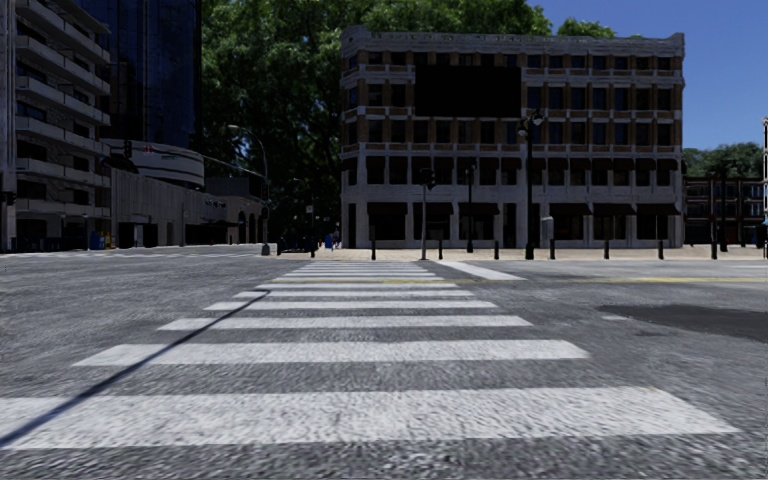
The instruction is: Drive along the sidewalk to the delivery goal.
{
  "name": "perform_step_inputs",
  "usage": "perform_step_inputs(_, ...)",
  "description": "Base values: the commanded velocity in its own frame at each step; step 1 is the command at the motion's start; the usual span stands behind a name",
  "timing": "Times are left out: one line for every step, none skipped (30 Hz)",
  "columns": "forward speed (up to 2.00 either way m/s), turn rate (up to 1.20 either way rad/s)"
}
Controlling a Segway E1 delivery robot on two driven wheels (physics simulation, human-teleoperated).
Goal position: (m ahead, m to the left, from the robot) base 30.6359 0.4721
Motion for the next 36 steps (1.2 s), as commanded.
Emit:
perform_step_inputs(2.00,0.00)
perform_step_inputs(2.00,0.00)
perform_step_inputs(2.00,0.00)
perform_step_inputs(1.96,0.00)
perform_step_inputs(1.96,0.00)
perform_step_inputs(1.78,0.00)
perform_step_inputs(1.66,0.00)
perform_step_inputs(1.62,0.00)
perform_step_inputs(1.62,0.00)
perform_step_inputs(1.62,0.00)
perform_step_inputs(1.61,0.00)
perform_step_inputs(1.59,0.00)
perform_step_inputs(1.58,0.00)
perform_step_inputs(1.58,0.00)
perform_step_inputs(1.58,0.00)
perform_step_inputs(1.58,0.00)
perform_step_inputs(1.58,0.00)
perform_step_inputs(1.58,0.00)
perform_step_inputs(1.58,0.00)
perform_step_inputs(1.58,0.00)
perform_step_inputs(1.58,0.00)
perform_step_inputs(1.58,0.00)
perform_step_inputs(1.58,0.00)
perform_step_inputs(1.58,0.00)
perform_step_inputs(1.58,0.00)
perform_step_inputs(1.58,0.00)
perform_step_inputs(1.58,0.00)
perform_step_inputs(1.58,0.00)
perform_step_inputs(1.58,0.00)
perform_step_inputs(1.58,0.00)
perform_step_inputs(1.58,0.00)
perform_step_inputs(1.58,0.00)
perform_step_inputs(1.58,0.00)
perform_step_inputs(1.58,0.00)
perform_step_inputs(1.58,0.00)
perform_step_inputs(1.58,0.12)
